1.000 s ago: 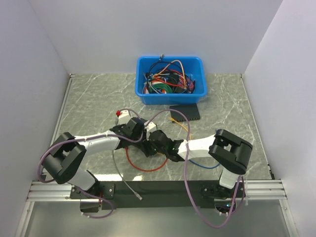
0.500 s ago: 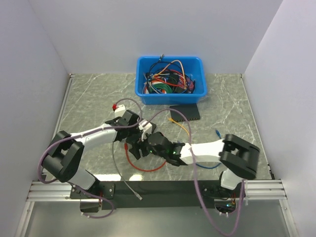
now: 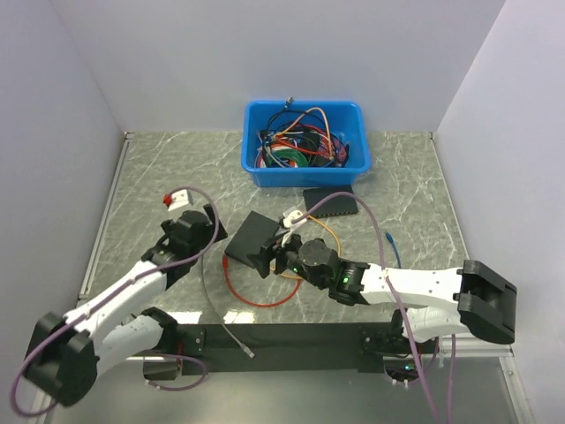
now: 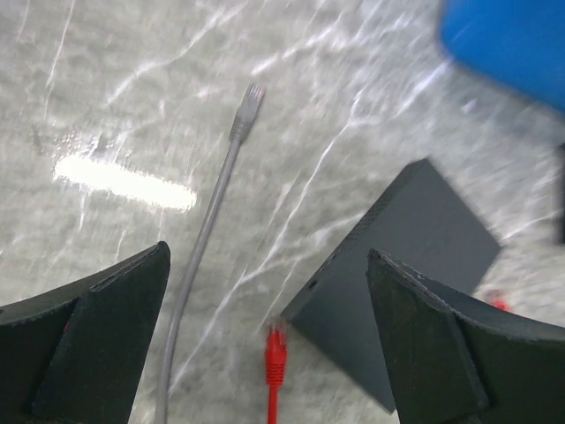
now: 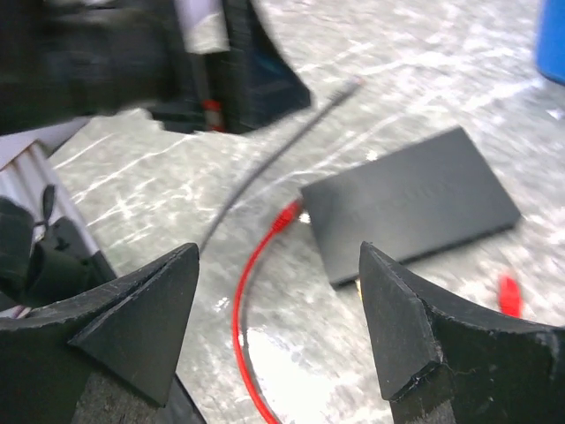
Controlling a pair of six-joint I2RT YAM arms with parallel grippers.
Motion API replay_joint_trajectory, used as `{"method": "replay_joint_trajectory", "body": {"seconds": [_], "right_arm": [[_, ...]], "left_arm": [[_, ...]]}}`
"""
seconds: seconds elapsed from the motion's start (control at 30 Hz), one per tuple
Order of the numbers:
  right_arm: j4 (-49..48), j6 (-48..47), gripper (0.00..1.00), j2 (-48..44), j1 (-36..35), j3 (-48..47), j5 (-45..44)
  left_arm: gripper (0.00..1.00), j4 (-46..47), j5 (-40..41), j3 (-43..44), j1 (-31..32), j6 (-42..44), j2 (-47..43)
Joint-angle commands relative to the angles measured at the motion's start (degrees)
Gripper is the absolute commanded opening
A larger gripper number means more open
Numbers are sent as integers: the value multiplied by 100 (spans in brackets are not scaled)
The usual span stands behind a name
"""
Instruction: Insert the plug into the switch port
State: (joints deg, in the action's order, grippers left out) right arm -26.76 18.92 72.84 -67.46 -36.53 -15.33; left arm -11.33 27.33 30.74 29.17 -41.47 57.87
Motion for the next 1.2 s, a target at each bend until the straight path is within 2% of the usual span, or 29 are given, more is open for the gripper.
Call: {"method": "replay_joint_trajectory", "body": {"seconds": [0.0, 0.2, 0.33, 0.4, 0.5, 0.67, 0.8, 0.9, 1.17], "right_arm": [[355, 296, 80, -226, 14, -99, -636], [1339, 604, 84, 195, 311, -889, -911], [1859, 806, 84, 861, 1416, -1584, -139], [1877, 938, 84, 1117, 1831, -1856, 678], [1938, 947, 84, 1723, 2342, -2287, 1418], [2009, 903, 83, 2691, 2501, -2858, 1840], [1859, 1052, 82, 3244, 2527, -2956, 2060], [1719, 1158, 82, 3464, 2527, -2903, 2140], [1385, 1360, 81, 3685, 2527, -2632, 2438]], "left_arm": [[99, 1007, -499, -532, -236, 350, -590], [99, 633, -1027, -447, -465, -193, -531], [95, 921, -2002, -534, -456, -493, -452], [93, 958, -2336, -604, -412, -616, -487], [92, 957, -2417, -709, -202, -950, -645], [93, 755, -2013, -745, 370, -1257, -724], [93, 1088, -2126, -877, 563, -1389, -383], [93, 1448, -2267, -1000, 643, -1504, -128], [93, 1590, -2197, -974, 792, -1557, 313]]}}
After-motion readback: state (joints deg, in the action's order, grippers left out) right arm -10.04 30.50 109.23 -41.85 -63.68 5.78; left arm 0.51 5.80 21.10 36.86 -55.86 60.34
